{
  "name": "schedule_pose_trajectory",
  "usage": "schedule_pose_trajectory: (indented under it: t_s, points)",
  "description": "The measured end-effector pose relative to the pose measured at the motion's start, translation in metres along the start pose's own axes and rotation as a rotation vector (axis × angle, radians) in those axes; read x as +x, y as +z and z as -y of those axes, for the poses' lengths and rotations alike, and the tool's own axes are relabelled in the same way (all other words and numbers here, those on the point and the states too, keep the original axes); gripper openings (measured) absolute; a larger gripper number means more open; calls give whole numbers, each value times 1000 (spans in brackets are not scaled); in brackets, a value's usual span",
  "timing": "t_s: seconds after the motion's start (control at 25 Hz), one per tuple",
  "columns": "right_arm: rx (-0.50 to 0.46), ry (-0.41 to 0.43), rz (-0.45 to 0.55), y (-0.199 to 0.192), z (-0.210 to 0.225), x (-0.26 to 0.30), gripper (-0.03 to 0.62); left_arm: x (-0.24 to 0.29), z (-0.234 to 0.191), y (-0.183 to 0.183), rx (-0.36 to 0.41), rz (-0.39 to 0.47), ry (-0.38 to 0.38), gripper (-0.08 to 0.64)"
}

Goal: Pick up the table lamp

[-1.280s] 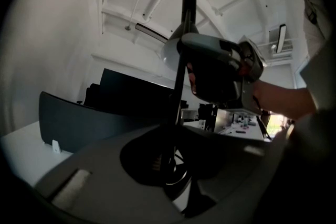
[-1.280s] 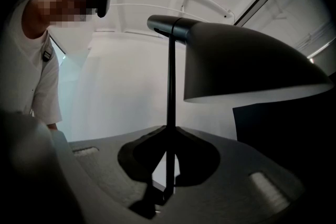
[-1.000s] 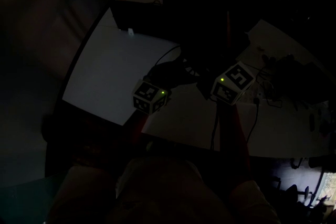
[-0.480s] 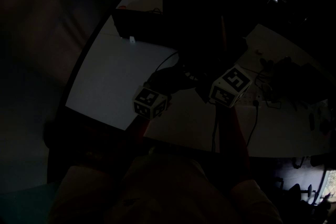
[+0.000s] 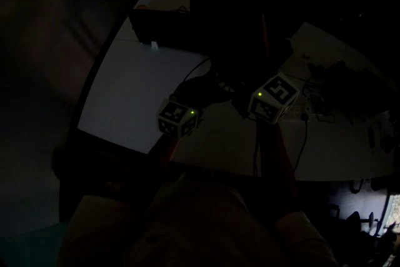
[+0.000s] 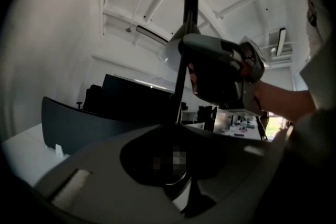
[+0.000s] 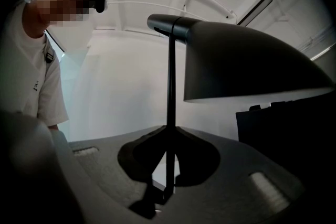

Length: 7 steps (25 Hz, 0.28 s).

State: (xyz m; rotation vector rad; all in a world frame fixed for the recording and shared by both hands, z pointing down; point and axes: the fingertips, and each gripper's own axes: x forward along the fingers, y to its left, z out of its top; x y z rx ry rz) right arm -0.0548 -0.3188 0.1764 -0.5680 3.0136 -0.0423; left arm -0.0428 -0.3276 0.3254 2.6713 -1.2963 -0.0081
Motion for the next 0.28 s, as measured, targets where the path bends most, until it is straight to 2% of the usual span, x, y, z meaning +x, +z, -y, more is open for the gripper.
schedule_pose_trajectory:
  t_s: [0.28]
  points:
    - [-24, 0, -4, -10, 2, 4, 34, 1, -6, 1, 0, 10, -20, 67]
